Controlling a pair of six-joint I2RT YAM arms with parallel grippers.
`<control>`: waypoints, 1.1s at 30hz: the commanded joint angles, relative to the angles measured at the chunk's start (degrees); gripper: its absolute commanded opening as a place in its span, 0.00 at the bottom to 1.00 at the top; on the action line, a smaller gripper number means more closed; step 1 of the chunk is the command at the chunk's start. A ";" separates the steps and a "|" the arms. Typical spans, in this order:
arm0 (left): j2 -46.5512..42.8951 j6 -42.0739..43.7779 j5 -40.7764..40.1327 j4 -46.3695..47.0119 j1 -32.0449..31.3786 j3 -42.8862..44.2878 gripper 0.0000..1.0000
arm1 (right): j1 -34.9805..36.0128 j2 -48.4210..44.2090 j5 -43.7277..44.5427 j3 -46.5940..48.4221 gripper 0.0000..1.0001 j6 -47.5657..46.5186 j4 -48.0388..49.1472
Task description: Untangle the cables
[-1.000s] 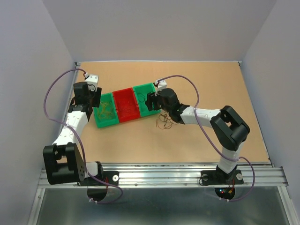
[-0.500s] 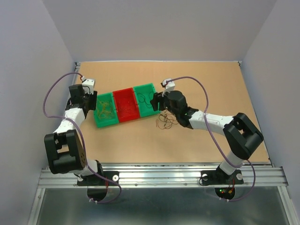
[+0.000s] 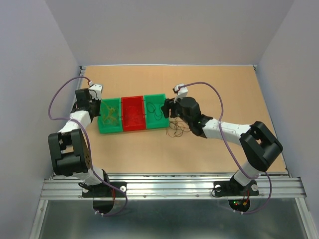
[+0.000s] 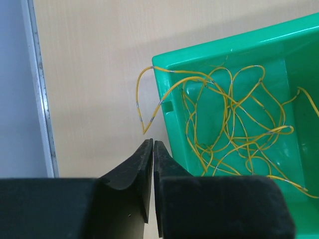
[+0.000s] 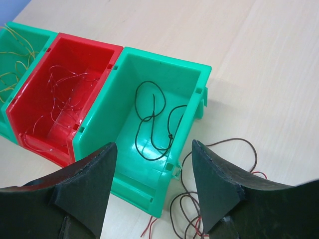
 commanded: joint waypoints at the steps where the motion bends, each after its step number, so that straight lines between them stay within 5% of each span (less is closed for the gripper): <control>1: -3.33 0.40 -0.24 0.50 0.04 0.64 0.16 | -0.32 -1.50 0.55 -0.52 0.67 -0.63 3.68; 4: -4.74 0.40 -1.38 1.37 0.04 0.11 0.19 | -0.32 -1.23 0.20 -0.35 0.67 -0.71 3.60; 7: -5.17 0.66 -3.22 1.99 0.13 -0.24 0.53 | -0.23 -1.06 -0.16 -0.17 0.67 -0.63 3.69; 10: -5.79 1.71 -4.54 3.48 0.05 -1.21 0.59 | -0.32 -0.88 -0.24 -0.17 0.67 -0.71 3.77; 26: -1.05 20.60 4.06 2.61 0.05 0.19 0.55 | -0.32 -1.41 -0.24 -0.70 0.67 -0.98 3.86; 30: 0.88 21.75 5.82 2.69 0.04 2.21 0.46 | -0.49 -1.32 -0.24 -0.70 0.67 -0.98 3.77; 33: 2.64 22.02 7.14 2.61 0.04 4.05 0.17 | -0.49 -1.32 -0.59 -0.61 0.67 -0.89 3.77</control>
